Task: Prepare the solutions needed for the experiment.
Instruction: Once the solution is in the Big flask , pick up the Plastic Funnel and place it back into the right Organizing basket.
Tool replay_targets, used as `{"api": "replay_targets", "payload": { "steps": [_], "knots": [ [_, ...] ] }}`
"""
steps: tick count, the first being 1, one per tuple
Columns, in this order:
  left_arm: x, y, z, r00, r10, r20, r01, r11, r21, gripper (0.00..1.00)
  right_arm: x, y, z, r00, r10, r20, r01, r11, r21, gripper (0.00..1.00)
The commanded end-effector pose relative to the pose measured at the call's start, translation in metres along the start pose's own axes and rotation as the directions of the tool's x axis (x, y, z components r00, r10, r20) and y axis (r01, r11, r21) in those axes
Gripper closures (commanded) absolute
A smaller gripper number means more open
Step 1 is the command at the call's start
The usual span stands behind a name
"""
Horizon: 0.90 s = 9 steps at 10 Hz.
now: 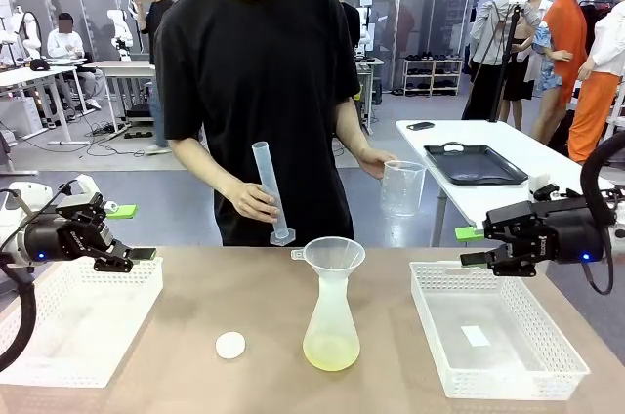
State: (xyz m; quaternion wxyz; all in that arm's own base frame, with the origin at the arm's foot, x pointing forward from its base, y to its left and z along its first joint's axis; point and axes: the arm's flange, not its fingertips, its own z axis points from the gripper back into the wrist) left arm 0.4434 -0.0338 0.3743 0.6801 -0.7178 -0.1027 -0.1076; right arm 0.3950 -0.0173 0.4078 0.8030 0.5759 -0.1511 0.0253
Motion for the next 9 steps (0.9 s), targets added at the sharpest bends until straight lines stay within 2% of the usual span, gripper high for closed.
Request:
{"api": "replay_targets", "payload": {
  "steps": [1, 3, 6, 8, 9],
  "knots": [
    [0.0, -0.001, 0.0, 1.0, -0.008, -0.002, 0.008, 1.0, -0.008, 0.0, 0.002, 0.033, -0.003, 0.998, 0.058, -0.025, -0.062, 0.982, -0.177, 0.38],
    [0.0, -0.001, 0.0, 1.0, -0.008, -0.002, 0.008, 1.0, -0.008, 0.0, 0.009, 0.068, -0.011, 0.996, 0.061, -0.059, -0.077, 0.94, -0.332, 0.38],
    [0.0, -0.001, 0.0, 1.0, -0.008, -0.002, 0.008, 1.0, -0.008, 0.0, 0.02, 0.103, -0.03, 0.992, 0.077, -0.1, -0.117, 0.861, -0.495, 0.38],
    [0.0, -0.001, 0.0, 1.0, -0.008, -0.002, 0.008, 1.0, -0.008, 0.0, 0.024, 0.125, -0.049, 0.993, 0.057, -0.1, -0.11, 0.739, -0.665, 0.38],
    [0.0, -0.001, 0.0, 1.0, -0.008, -0.002, 0.008, 1.0, -0.008, 0.0, 0.024, 0.133, -0.058, 0.992, 0.06, -0.112, -0.122, 0.709, -0.694, 0.38]
  ]
}}
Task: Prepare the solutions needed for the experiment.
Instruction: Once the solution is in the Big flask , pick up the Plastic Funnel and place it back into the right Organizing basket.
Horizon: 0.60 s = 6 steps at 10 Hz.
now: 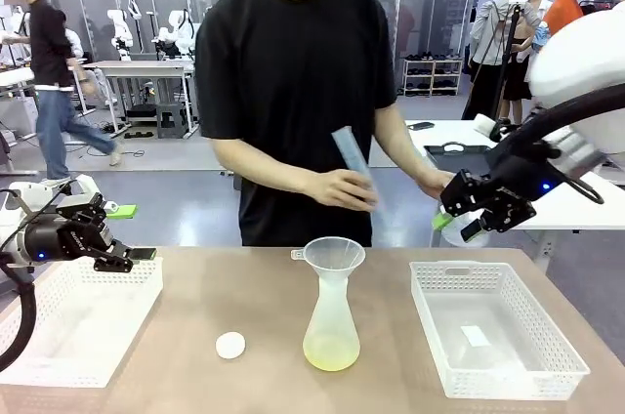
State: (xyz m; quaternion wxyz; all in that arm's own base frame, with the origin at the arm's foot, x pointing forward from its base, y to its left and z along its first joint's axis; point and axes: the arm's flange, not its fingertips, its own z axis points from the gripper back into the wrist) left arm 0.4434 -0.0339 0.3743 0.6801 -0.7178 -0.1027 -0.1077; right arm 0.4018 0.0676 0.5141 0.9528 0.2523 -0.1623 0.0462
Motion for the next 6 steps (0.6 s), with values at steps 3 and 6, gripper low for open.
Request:
{"api": "replay_targets", "payload": {
  "steps": [3, 6],
  "knots": [
    [0.0, -0.001, 0.0, 1.0, -0.008, -0.002, 0.008, 1.0, -0.008, 0.0, 0.006, 0.035, -0.006, 0.995, -0.034, -0.097, 0.011, 0.973, -0.231, 0.38],
    [0.0, -0.001, 0.0, 1.0, -0.008, -0.002, 0.008, 1.0, -0.008, 0.0, -0.001, 0.029, -0.009, 0.997, -0.014, -0.077, -0.005, 0.971, -0.237, 0.38]
  ]
}}
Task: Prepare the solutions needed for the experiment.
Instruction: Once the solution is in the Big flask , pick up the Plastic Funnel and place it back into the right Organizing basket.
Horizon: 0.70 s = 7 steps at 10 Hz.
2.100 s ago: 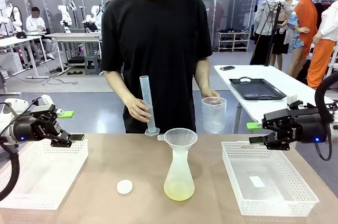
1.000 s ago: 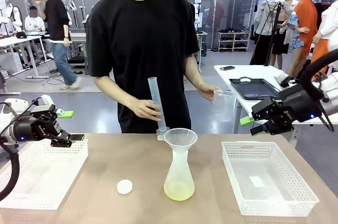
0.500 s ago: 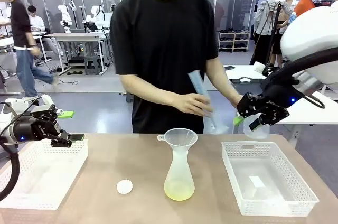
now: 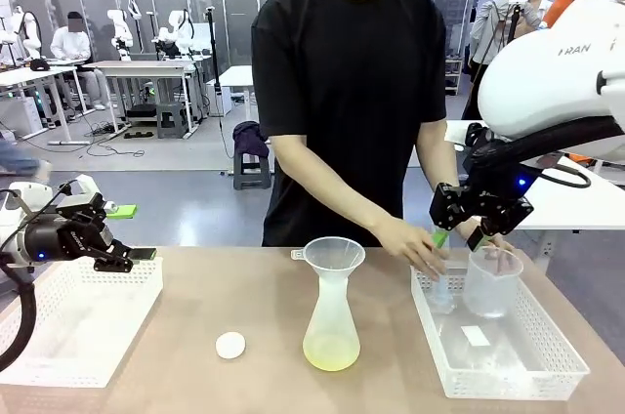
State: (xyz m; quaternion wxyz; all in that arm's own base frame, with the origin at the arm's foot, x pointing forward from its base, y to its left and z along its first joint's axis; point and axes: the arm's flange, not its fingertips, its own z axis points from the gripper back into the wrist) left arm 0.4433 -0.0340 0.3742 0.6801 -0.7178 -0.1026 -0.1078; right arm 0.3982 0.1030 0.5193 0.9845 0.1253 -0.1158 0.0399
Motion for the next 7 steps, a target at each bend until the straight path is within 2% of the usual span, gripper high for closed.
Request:
{"api": "replay_targets", "payload": {
  "steps": [1, 5, 7],
  "knots": [
    [0.0, -0.001, 0.0, 1.0, -0.008, -0.002, 0.008, 1.0, -0.008, 0.0, 0.0, -0.005, 0.002, 1.0, -0.01, 0.028, 0.01, 1.0, 0.018, 0.38],
    [0.0, -0.001, 0.0, 1.0, -0.008, -0.002, 0.008, 1.0, -0.008, 0.0, 0.002, -0.006, 0.003, 1.0, -0.011, 0.012, 0.011, 1.0, 0.014, 0.38],
    [0.0, -0.001, 0.0, 1.0, -0.008, -0.002, 0.008, 1.0, -0.008, 0.0, 0.004, 0.036, 0.01, 0.997, 0.008, 0.072, -0.007, 1.0, -0.016, 0.38]
  ]
}}
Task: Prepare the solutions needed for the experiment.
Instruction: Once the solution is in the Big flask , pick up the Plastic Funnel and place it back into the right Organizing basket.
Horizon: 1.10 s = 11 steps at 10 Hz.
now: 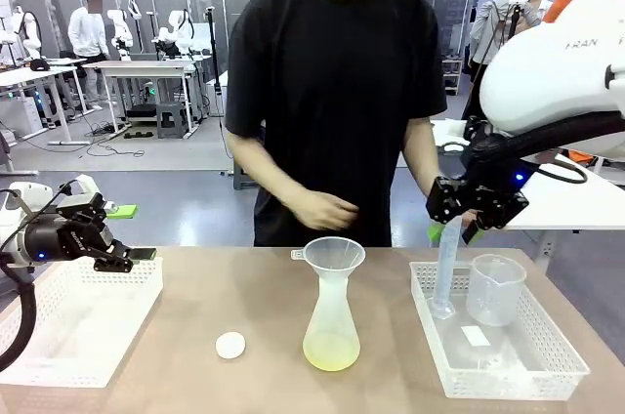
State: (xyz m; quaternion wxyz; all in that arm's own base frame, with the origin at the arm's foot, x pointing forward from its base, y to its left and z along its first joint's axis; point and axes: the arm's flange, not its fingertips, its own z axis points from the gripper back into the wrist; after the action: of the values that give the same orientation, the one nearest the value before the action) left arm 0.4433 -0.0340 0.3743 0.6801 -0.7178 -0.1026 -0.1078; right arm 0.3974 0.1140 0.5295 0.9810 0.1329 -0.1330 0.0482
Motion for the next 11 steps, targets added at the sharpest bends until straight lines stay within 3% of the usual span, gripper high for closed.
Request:
{"api": "replay_targets", "payload": {
  "steps": [1, 6, 11],
  "knots": [
    [0.0, -0.001, 0.0, 1.0, -0.008, -0.002, 0.008, 1.0, -0.008, 0.0, 0.005, 0.04, 0.006, 1.0, 0.011, 0.017, -0.01, 0.999, -0.042, 0.38],
    [0.0, -0.001, 0.0, 1.0, -0.008, -0.002, 0.008, 1.0, -0.008, 0.0, 0.031, 0.104, -0.014, 0.981, 0.19, -0.037, -0.192, 0.98, -0.044, 0.38],
    [0.0, -0.001, 0.0, 1.0, -0.008, -0.002, 0.008, 1.0, -0.008, 0.0, 0.042, 0.122, -0.034, 0.977, 0.2, -0.077, -0.205, 0.977, -0.066, 0.38]
  ]
}}
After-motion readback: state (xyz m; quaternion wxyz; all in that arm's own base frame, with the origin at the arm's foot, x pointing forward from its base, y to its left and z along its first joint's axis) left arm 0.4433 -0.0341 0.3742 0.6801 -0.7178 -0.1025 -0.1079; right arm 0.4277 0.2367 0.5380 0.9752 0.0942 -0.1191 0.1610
